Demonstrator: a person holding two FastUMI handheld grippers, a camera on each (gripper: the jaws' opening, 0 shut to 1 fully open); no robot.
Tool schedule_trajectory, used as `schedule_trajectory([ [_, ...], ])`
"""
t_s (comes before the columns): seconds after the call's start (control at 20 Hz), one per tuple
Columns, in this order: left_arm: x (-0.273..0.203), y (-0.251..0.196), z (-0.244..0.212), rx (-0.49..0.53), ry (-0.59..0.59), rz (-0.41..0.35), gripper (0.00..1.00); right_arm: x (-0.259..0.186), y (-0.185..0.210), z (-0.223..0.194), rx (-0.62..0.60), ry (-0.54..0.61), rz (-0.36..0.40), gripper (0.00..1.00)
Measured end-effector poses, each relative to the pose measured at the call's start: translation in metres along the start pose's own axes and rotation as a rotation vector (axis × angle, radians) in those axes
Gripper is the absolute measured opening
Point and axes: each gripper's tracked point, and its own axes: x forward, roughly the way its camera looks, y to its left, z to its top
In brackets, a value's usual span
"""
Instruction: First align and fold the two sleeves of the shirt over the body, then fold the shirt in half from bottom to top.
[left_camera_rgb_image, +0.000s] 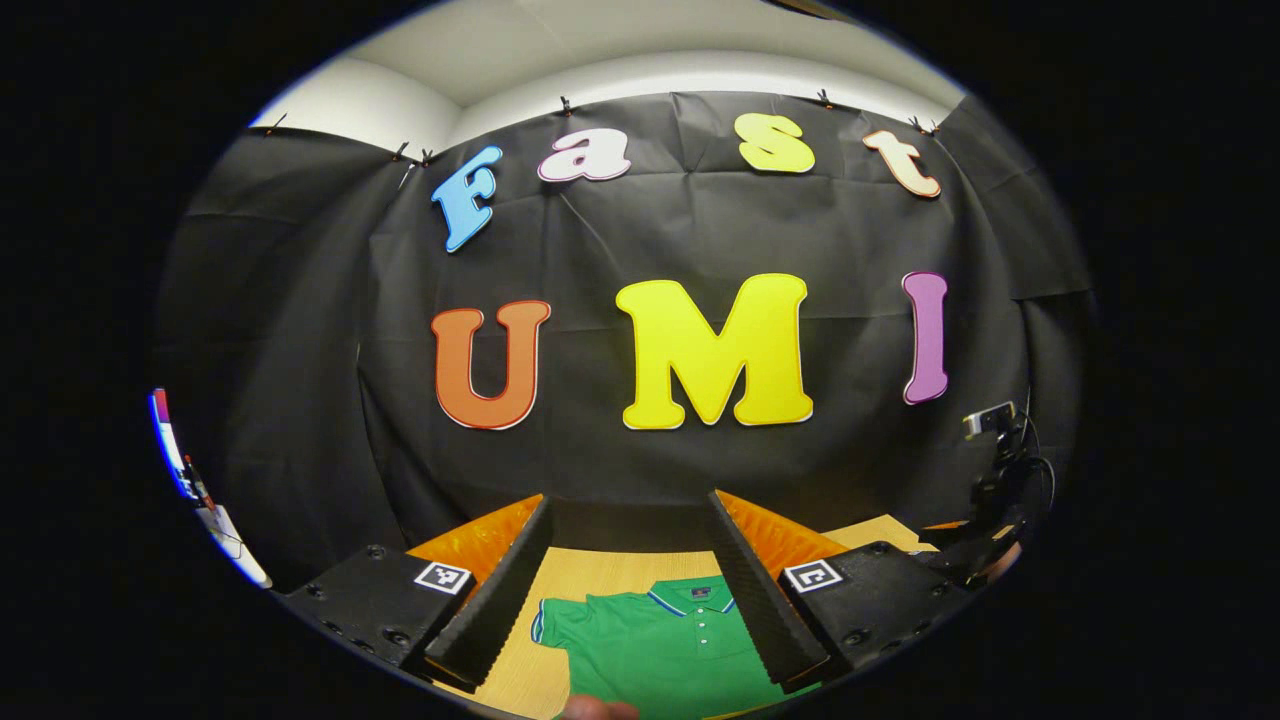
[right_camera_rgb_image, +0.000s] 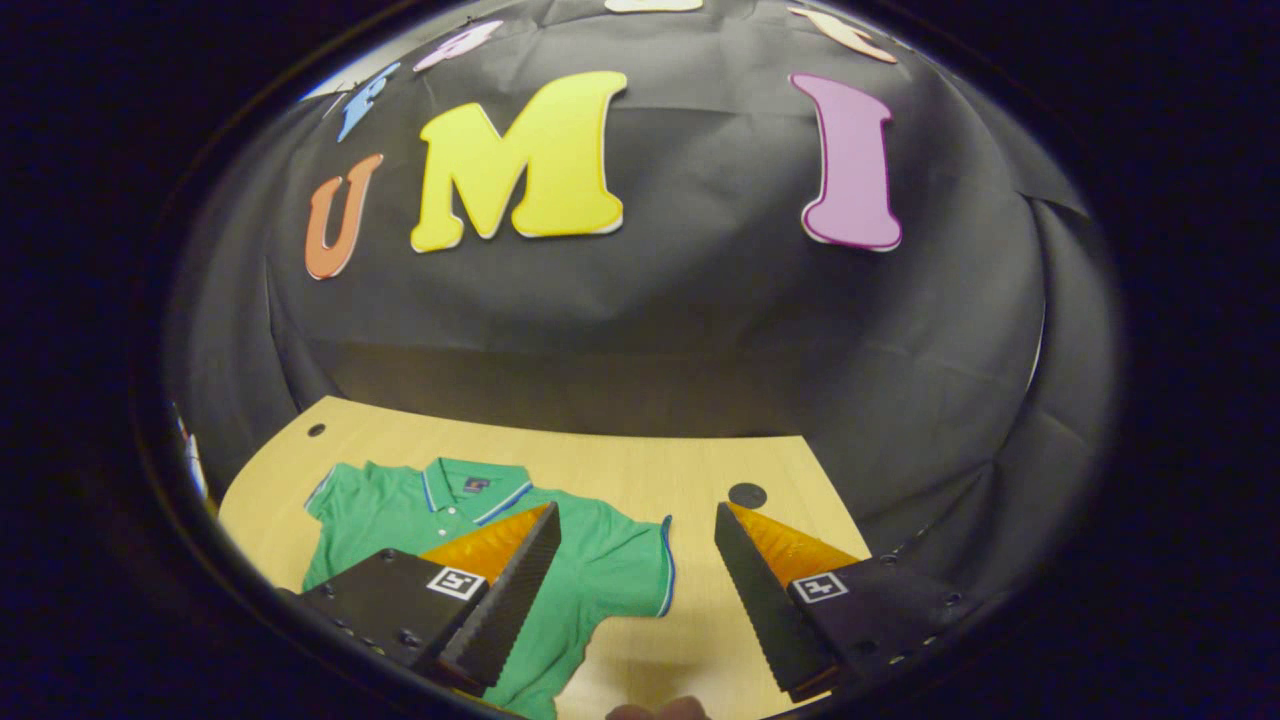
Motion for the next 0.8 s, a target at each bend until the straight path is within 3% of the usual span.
schedule_trajectory([
  [0.35,0.025,-0.013,-0.031,-0.006,0.085,0.023,0.98,0.100,-0.017,-0.074,0.014,0.173,0.002,0.95],
  [0.6,0.028,-0.017,-0.048,0.009,0.134,0.032,0.98,0.134,-0.024,-0.108,0.025,0.248,0.011,0.95],
  [0.8,0.025,-0.018,-0.056,0.020,0.159,0.029,0.98,0.144,-0.027,-0.127,0.066,0.301,0.011,0.78],
])
